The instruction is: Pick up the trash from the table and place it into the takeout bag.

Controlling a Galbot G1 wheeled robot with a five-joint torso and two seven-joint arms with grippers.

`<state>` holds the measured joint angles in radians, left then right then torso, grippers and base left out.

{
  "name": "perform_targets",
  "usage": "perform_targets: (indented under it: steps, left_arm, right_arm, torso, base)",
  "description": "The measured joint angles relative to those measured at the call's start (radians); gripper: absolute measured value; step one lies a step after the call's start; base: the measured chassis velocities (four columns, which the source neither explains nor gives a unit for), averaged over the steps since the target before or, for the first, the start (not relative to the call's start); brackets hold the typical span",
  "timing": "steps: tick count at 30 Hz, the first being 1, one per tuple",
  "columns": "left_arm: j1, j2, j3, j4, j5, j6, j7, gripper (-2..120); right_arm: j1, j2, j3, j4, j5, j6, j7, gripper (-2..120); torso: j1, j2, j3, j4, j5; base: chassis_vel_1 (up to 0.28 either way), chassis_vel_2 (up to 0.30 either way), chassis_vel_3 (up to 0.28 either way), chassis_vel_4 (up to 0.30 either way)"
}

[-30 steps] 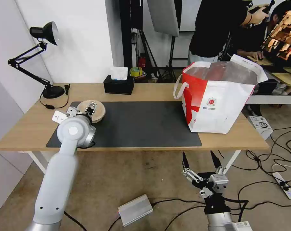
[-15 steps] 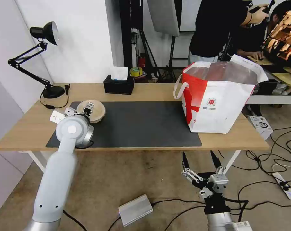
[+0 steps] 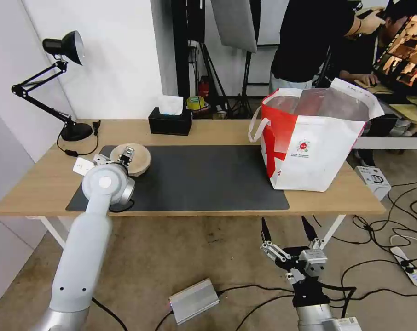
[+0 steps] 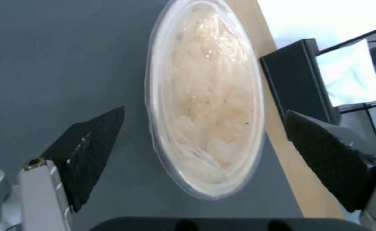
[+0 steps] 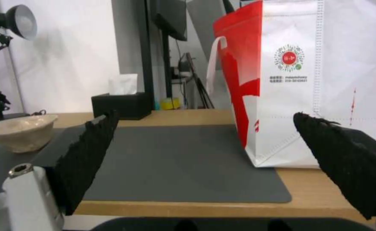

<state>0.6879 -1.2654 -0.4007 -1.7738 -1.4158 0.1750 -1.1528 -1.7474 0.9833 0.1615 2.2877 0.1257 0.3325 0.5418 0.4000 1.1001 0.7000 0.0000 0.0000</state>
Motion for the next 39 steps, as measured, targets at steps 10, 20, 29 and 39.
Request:
perform_targets:
  steps: [10, 20, 29, 39]
  left_arm:
    - [-0.016, -0.013, 0.010, 0.033, 0.014, 0.002, -0.027, 100]
    - [-0.034, -0.025, 0.021, 0.060, 0.021, 0.003, -0.028, 100]
    - [-0.064, -0.045, 0.039, 0.107, 0.029, 0.004, -0.027, 100]
    - [-0.093, -0.075, 0.060, 0.158, 0.057, 0.004, -0.026, 100]
  right_arm:
    - [0.000, 0.000, 0.000, 0.000, 0.000, 0.000, 0.000, 100]
    - [0.000, 0.000, 0.000, 0.000, 0.000, 0.000, 0.000, 100]
    - [0.000, 0.000, 0.000, 0.000, 0.000, 0.000, 0.000, 100]
    - [0.000, 0.000, 0.000, 0.000, 0.000, 0.000, 0.000, 100]
  torso:
    - [0.000, 0.000, 0.000, 0.0000, 0.0000]
    - [0.000, 0.000, 0.000, 0.0000, 0.0000]
    - [0.000, 0.000, 0.000, 0.0000, 0.0000]
    - [0.000, 0.000, 0.000, -0.0001, 0.0000]
  base:
    - [0.000, 0.000, 0.000, 0.000]
    - [0.000, 0.000, 0.000, 0.000]
    - [0.000, 0.000, 0.000, 0.000]
    - [0.000, 0.000, 0.000, 0.000]
